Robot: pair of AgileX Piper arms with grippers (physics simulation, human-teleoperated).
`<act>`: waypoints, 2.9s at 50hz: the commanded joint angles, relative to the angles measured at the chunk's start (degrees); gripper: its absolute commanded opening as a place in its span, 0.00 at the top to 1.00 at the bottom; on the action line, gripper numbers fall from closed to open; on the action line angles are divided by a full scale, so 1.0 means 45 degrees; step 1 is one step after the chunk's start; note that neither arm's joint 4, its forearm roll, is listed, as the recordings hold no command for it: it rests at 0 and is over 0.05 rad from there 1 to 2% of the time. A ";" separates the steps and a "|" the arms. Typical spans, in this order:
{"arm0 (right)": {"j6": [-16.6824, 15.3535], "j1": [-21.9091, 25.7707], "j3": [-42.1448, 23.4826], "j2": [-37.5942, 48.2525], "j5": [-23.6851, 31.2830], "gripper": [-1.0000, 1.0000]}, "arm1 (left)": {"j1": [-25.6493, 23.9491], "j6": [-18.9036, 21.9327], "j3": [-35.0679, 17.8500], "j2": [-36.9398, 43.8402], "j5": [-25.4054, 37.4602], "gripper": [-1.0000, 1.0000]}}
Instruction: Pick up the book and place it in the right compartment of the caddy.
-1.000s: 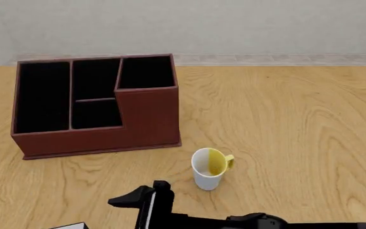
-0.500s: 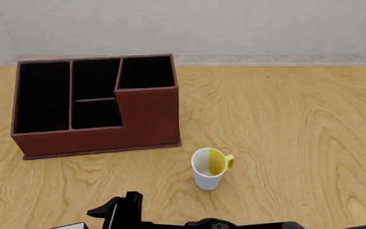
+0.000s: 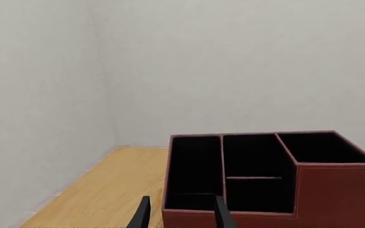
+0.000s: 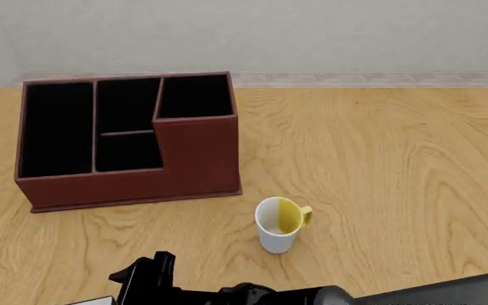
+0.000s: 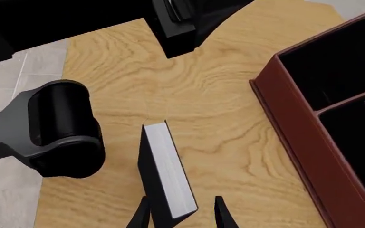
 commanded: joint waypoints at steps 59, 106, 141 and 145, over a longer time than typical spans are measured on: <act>0.0335 -0.1019 0.1528 -0.3786 0.1582 1.00 | -0.0292 0.0045 -0.1074 -0.0001 0.1122 0.00; 0.0829 -0.4188 0.0831 -1.0385 0.6546 1.00 | -0.3390 0.0495 0.2033 -0.0001 0.0452 0.00; 0.0778 -0.5473 -0.3995 -0.9093 1.0456 1.00 | -0.5060 0.0869 0.3203 -0.0001 -0.0572 0.00; 0.0870 -0.5669 -0.4883 -0.8765 1.1101 1.00 | -0.5156 0.0886 0.3202 -0.0001 -0.0597 0.00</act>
